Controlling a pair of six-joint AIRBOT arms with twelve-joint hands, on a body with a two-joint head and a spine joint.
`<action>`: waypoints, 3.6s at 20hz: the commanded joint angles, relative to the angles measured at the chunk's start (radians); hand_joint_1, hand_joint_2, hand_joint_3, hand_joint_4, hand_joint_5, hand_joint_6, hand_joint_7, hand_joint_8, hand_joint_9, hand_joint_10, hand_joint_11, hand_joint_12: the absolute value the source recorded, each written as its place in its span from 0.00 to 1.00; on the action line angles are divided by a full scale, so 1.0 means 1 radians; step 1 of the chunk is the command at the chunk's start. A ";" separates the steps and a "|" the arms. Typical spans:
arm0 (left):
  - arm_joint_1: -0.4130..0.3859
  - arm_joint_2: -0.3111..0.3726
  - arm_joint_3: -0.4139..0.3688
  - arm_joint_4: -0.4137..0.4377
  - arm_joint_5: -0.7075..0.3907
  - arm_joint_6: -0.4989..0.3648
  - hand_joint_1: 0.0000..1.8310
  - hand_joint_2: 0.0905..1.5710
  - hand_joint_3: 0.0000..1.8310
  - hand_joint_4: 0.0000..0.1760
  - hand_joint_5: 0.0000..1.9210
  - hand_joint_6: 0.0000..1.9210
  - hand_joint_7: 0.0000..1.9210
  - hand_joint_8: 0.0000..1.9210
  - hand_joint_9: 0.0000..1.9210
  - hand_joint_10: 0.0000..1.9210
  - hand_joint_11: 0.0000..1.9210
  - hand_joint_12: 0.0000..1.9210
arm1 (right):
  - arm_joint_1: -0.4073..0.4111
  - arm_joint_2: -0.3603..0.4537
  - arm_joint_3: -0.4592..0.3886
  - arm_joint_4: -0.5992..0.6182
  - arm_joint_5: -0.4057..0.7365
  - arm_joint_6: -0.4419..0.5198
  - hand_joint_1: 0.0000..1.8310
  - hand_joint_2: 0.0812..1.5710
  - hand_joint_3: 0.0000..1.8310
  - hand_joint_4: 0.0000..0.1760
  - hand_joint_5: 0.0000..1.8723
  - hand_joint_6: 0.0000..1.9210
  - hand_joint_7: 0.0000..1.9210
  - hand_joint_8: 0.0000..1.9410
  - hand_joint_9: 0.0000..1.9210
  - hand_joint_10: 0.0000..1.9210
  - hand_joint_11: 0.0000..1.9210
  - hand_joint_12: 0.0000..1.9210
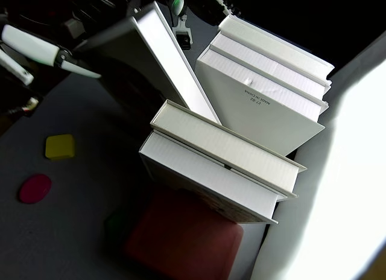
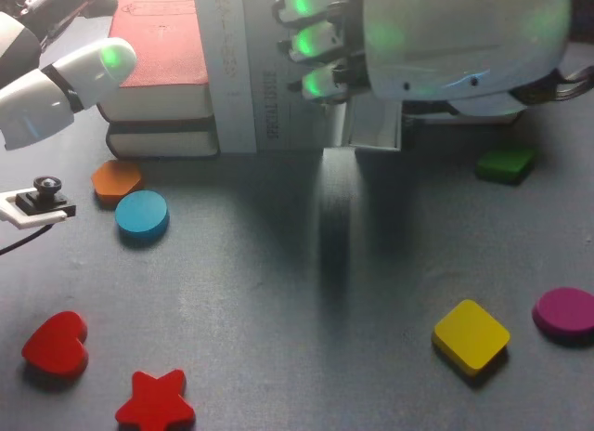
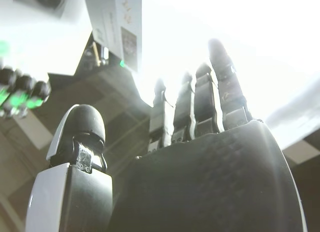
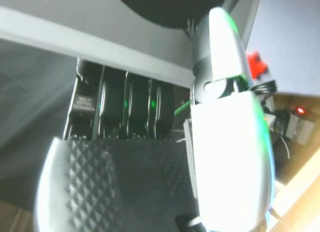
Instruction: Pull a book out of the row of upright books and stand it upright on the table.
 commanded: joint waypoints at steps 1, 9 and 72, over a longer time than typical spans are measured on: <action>-0.005 -0.003 0.005 -0.020 -0.121 -0.007 0.17 0.84 0.00 0.32 0.09 0.00 0.05 0.00 0.03 0.00 0.00 0.44 | 0.026 0.003 -0.008 0.048 0.013 0.008 0.64 0.77 0.00 0.00 0.47 0.58 0.36 0.79 0.19 0.94 0.14 1.00; -0.005 -0.010 0.010 -0.022 -0.123 -0.007 0.19 0.84 0.00 0.12 0.11 0.00 0.06 0.00 0.03 0.00 0.00 0.39 | 0.106 0.085 -0.043 0.044 0.218 0.135 0.64 0.78 0.00 0.00 0.41 0.62 0.38 0.81 0.15 0.94 0.04 1.00; -0.008 -0.001 -0.020 -0.033 -0.206 -0.004 0.19 0.86 0.00 0.20 0.13 0.00 0.10 0.00 0.08 0.01 0.00 0.46 | -0.426 0.150 0.294 1.504 0.468 -0.215 0.11 0.71 0.04 0.00 0.00 0.00 0.00 0.00 0.00 0.00 0.00 0.00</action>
